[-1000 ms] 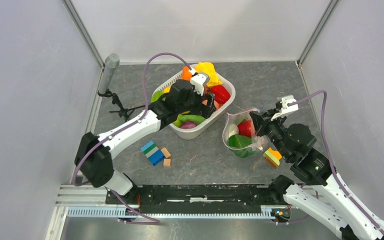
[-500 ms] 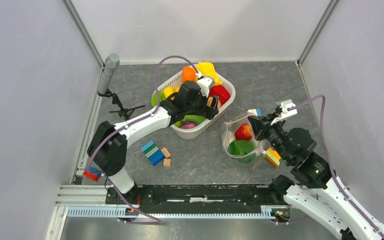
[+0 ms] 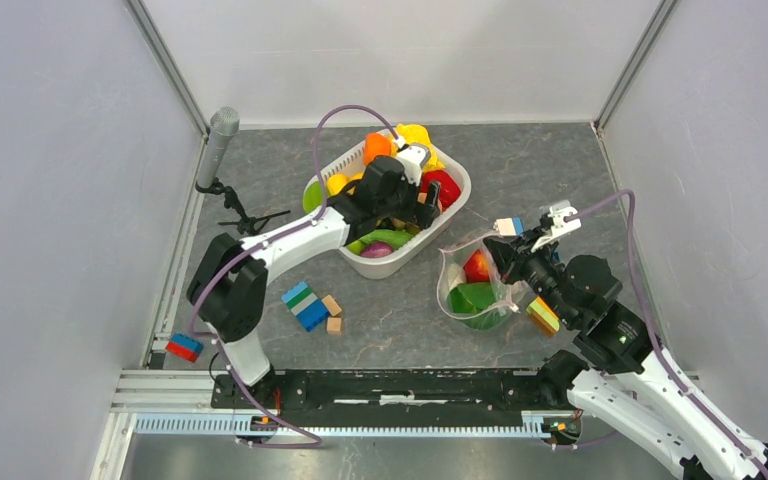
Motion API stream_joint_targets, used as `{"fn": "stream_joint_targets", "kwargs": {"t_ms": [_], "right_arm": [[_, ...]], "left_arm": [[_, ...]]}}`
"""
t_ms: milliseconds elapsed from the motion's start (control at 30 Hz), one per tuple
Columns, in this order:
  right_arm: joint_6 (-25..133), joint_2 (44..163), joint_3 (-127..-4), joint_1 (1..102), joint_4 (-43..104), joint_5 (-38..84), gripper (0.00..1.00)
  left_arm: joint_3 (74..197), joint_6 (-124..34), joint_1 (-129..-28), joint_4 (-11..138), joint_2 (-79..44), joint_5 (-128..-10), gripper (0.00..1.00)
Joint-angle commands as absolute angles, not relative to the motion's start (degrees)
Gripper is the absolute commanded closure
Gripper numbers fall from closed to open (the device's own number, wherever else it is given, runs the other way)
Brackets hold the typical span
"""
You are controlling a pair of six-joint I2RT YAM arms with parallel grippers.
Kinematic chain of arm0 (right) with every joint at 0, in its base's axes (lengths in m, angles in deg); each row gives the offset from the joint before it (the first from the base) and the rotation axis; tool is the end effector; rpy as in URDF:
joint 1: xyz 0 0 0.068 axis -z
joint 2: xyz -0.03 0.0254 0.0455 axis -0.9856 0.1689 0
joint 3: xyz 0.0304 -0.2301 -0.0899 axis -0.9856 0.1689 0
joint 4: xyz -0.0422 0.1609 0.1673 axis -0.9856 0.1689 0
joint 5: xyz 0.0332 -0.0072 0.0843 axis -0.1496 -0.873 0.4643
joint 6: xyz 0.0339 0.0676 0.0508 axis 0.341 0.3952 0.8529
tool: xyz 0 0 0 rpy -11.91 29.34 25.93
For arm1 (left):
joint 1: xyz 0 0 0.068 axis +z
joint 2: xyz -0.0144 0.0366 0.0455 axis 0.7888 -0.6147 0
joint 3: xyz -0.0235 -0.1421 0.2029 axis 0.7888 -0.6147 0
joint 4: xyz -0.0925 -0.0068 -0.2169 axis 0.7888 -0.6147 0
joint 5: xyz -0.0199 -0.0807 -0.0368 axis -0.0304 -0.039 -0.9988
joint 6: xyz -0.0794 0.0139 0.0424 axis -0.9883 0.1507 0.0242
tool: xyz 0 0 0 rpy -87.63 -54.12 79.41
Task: Place the food in the zip-top bag and seal the zipper
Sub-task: Adjust the zipper food storage bag at the center of the board, then pick up the fake fruit from the bin.
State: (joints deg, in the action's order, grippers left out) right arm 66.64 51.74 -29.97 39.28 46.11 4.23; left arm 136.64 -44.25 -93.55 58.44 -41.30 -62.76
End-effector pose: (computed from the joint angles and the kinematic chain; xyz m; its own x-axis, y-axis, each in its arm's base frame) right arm 0.1375 0.0980 0.3162 -0.2322 0.2273 -0.9457 -0.4428 0.8410 0.3108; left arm 0.3101 -0.2781 0.2322 -0.4865 0.1787 -0.8552 0.6045 0.7756 -0.1819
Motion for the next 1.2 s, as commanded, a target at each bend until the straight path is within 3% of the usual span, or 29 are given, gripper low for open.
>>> {"fn": "stream_joint_targets", "kwargs": {"t_ms": [0,67,333,433,733,1000,1167], "right_arm": [[67.2,52.3,-29.6,39.3,42.5,6.0,0.93],[67.1,52.2,-29.3,39.2,42.2,6.1,0.93],[67.4,52.3,-28.6,39.3,41.7,6.1,0.93],[67.8,52.3,-28.4,39.2,41.6,6.0,0.93],[69.2,53.3,-26.4,39.3,39.9,5.4,0.93],[70.7,56.7,-25.0,39.2,36.4,8.1,0.94],[71.6,58.7,-25.4,39.2,35.6,8.7,0.96]], "left_arm": [[140.9,-43.2,-93.2,58.0,-44.6,-63.2,0.07],[139.5,-43.3,-93.2,58.7,-44.6,-63.8,0.09],[135.5,-43.7,-93.2,59.9,-39.5,-64.9,0.44],[133.9,-44.0,-93.2,60.1,-35.1,-65.1,0.5],[124.0,-45.5,-93.2,60.2,-16.2,-63.5,0.51],[116.5,-48.4,-94.1,59.0,-0.7,-74.2,0.5],[116.8,-48.5,-99.8,58.2,3.1,-77.8,0.5]]}}
